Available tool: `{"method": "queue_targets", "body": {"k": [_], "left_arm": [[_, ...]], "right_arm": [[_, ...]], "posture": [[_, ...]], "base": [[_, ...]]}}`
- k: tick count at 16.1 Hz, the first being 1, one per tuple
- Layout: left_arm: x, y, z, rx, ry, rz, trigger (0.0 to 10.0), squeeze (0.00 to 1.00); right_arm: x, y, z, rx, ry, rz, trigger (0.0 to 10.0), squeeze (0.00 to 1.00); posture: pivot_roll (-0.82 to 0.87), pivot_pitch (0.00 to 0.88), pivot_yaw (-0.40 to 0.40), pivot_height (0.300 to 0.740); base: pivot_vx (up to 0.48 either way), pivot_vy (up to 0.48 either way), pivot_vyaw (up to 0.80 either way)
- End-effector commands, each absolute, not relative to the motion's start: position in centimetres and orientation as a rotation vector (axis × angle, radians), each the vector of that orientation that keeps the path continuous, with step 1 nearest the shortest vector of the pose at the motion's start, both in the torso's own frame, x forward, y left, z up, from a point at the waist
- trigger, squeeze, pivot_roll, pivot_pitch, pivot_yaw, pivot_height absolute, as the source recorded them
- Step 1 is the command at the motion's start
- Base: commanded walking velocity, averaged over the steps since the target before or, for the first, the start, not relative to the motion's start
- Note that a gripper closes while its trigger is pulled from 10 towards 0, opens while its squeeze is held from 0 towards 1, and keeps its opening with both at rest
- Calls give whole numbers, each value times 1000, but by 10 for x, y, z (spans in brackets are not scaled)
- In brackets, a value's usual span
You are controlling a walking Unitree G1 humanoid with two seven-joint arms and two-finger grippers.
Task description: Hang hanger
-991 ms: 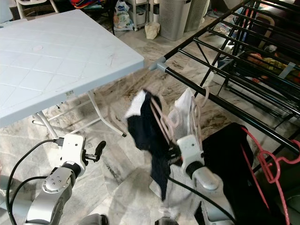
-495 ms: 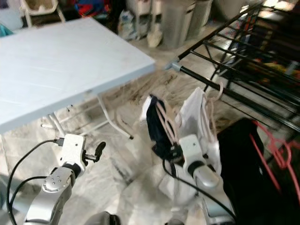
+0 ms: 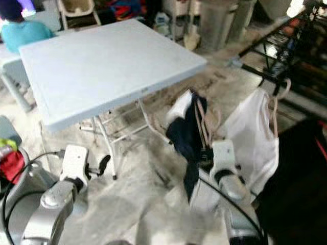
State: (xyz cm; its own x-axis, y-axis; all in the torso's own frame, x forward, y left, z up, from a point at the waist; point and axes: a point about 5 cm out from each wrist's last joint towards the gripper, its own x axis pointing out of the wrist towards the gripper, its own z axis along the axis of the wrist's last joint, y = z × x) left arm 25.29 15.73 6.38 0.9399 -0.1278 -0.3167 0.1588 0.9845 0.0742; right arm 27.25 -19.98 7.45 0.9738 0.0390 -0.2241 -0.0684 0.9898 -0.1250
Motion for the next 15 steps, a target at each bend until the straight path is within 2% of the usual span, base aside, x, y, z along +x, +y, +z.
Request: {"method": "queue_targets", "body": {"k": [1, 5, 8, 10, 13, 15], "left_arm": [[255, 150, 67, 96, 297, -174, 10000, 0], [259, 151, 72, 87, 283, -202, 10000, 0], [256, 148, 68, 115, 308, -260, 10000, 0], [254, 144, 67, 131, 314, -311, 10000, 0], [245, 124, 68, 187, 304, -525, 10000, 0], [244, 122, 68, 213, 302, -544, 10000, 0]], "right_arm": [[276, -210, 88, -128, 159, -2, 0, 0], [274, -206, 86, -92, 169, 37, 0, 0], [278, -193, 81, -222, 230, 285, 0, 0], [283, -195, 84, -245, 239, 330, 0, 0], [296, -187, 99, -338, 177, 542, 0, 0], [301, -179, 107, -438, 106, 626, 0, 0]], "posture": [[-29, 44, 32, 740], [-23, 55, 25, 740], [-29, 63, 30, 740], [-30, 65, 28, 740], [-28, 68, 27, 740], [-22, 72, 22, 740]], "base": [[0, 465, 0], [0, 72, 0], [0, 0, 0], [0, 0, 0], [0, 0, 0], [0, 0, 400]]}}
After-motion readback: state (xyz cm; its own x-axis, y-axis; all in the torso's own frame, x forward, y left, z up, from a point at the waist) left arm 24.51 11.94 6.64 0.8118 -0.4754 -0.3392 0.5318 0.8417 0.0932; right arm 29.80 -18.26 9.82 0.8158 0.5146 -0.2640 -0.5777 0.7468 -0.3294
